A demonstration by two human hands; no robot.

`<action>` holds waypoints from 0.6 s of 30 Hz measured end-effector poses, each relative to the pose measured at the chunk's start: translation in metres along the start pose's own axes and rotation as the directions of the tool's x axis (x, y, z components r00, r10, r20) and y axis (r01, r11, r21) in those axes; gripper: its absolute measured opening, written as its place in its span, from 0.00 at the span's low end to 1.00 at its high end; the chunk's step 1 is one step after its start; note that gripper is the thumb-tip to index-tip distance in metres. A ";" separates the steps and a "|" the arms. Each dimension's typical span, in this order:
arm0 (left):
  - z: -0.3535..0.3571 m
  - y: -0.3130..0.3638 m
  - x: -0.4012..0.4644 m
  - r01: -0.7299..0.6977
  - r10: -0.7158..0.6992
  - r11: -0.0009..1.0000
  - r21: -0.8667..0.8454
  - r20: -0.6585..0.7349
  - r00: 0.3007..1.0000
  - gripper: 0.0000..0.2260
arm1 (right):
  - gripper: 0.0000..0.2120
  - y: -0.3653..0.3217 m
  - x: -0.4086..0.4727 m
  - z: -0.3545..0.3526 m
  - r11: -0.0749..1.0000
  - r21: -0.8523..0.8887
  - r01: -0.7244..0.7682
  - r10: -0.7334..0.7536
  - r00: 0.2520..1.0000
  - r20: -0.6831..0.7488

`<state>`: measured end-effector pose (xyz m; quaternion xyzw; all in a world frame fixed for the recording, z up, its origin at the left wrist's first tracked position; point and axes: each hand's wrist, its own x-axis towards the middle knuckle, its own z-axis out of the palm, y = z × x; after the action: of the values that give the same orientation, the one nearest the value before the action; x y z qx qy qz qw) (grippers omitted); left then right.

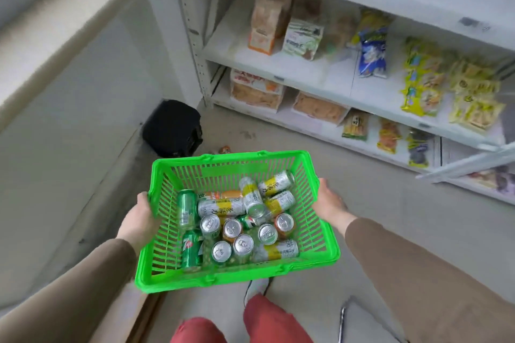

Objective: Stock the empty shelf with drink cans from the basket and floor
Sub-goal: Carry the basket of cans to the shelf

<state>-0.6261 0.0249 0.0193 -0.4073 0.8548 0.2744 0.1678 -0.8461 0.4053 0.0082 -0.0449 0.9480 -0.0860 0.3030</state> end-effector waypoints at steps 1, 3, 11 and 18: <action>0.007 0.024 0.021 -0.022 0.022 1.000 0.002 0.015 1.000 0.20 | 0.21 0.011 0.017 -0.008 0.999 0.009 -0.040 0.040 0.999 -0.006; 0.021 0.069 0.060 -0.063 0.063 0.998 -0.001 0.049 0.997 0.21 | 0.22 0.032 0.050 -0.022 0.992 0.042 -0.121 0.122 0.992 -0.015; 0.088 0.214 0.225 -0.161 0.157 0.987 0.009 0.168 0.973 0.21 | 0.22 0.088 0.192 -0.039 0.929 0.164 -0.333 0.337 0.941 0.003; 0.171 0.289 0.349 -0.127 0.105 0.989 0.071 0.257 0.961 0.25 | 0.23 0.125 0.323 -0.010 0.884 0.234 -0.406 0.404 0.913 0.058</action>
<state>-1.0563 0.0674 -0.1984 -0.3107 0.8599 0.2959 0.2764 -1.1185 0.4847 -0.1911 0.1906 0.9178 -0.1349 0.3212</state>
